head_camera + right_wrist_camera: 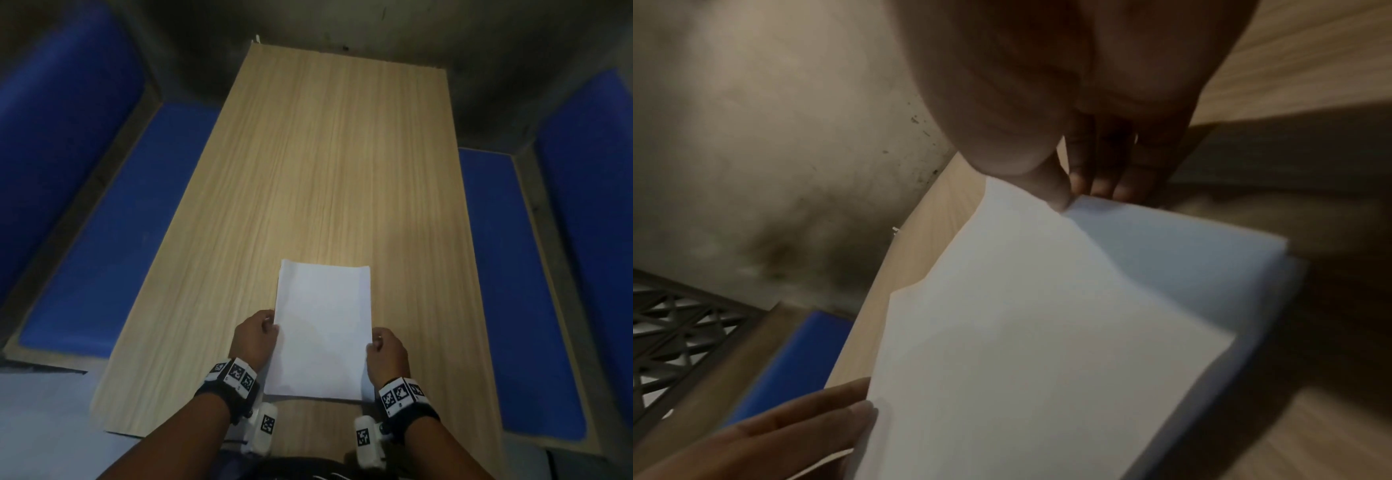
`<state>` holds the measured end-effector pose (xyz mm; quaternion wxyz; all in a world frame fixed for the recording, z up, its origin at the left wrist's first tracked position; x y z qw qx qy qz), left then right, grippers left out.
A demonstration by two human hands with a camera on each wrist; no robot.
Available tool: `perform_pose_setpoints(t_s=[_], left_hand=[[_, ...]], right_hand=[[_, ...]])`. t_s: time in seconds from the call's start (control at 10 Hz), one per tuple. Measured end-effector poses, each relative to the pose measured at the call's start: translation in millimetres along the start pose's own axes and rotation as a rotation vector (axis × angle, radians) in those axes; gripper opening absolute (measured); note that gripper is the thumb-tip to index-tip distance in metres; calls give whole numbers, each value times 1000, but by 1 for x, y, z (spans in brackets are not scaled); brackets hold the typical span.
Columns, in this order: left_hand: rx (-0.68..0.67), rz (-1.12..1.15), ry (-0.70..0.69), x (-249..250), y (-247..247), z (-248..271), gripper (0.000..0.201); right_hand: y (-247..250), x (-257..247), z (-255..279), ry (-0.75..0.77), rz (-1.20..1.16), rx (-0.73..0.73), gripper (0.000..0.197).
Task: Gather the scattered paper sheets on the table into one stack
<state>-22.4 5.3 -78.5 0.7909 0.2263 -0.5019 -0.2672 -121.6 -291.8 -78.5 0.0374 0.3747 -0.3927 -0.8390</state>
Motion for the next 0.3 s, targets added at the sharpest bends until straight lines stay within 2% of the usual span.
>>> perform_pose_setpoints(t_s=[0.2, 0.3], left_hand=[[1, 19, -51, 7, 1, 5, 30], [-10, 78, -28, 3, 2, 5, 30]], right_hand=[[3, -1, 5, 10, 3, -9, 27], [5, -2, 7, 25, 16, -45, 26]])
Point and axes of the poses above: each hand's wrist, its own z-axis away from the middle knuckle, its own y-axis out of the back of the hand, x = y × z, the point moved 10 cm from there along -z, towards the middle knuckle, and after that the axes turned 7 degrees about x, right-handed, at the moved point
